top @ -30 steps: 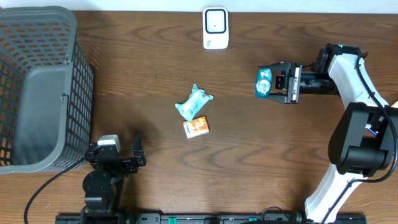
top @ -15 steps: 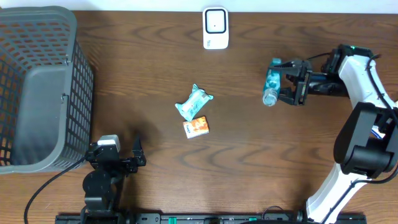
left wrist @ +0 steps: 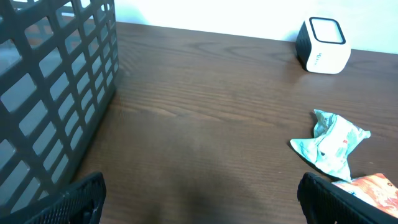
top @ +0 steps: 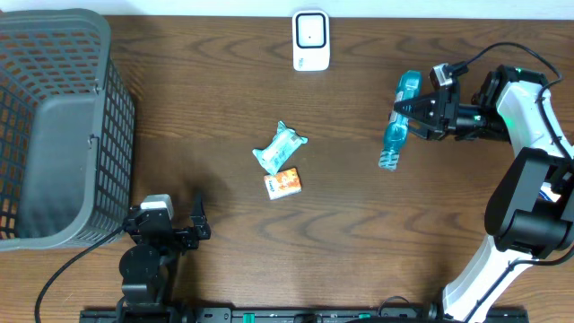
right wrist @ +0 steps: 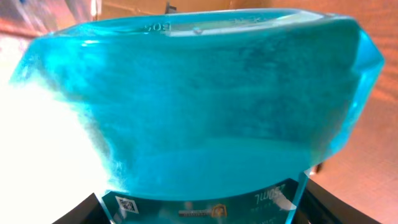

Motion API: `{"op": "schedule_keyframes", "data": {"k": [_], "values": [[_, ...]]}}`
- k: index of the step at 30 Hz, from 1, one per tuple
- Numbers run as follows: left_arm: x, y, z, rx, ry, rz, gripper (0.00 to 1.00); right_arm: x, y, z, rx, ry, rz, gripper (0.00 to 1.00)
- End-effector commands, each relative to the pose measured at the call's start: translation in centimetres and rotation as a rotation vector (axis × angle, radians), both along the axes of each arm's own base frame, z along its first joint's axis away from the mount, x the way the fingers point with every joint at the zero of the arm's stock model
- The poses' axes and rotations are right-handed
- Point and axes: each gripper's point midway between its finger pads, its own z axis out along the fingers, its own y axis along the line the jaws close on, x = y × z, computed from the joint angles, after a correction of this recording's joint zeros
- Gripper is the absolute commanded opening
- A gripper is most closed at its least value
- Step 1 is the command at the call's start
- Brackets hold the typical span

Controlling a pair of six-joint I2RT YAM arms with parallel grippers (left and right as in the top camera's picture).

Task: Scan the item barcode
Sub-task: 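Carry the bottle back toward the table center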

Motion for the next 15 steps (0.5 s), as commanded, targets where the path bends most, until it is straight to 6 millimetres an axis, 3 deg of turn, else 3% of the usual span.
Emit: {"op": "schedule_keyframes", "data": {"k": [1, 3, 6, 11, 15], "values": [[0.0, 0.1, -1.2, 0.012, 0.026, 0.004, 0.98, -0.2, 0.7, 0.7, -0.040, -0.216, 0.039, 0.25], [0.0, 0.1, -1.2, 0.012, 0.026, 0.004, 0.98, -1.1, 1.6, -0.5, -0.082, -0.255, 0.102, 0.22], [0.0, 0.1, -1.2, 0.012, 0.026, 0.004, 0.98, -2.4, 4.5, -2.8, -0.085, -0.309, 0.191, 0.32], [0.0, 0.1, -1.2, 0.012, 0.026, 0.004, 0.98, -4.5, 9.9, -6.4, -0.023, -0.456, 0.300, 0.32], [0.0, 0.1, -1.2, 0.012, 0.026, 0.004, 0.98, -4.7, 11.8, -8.3, -0.028, -0.450, 0.346, 0.39]]}}
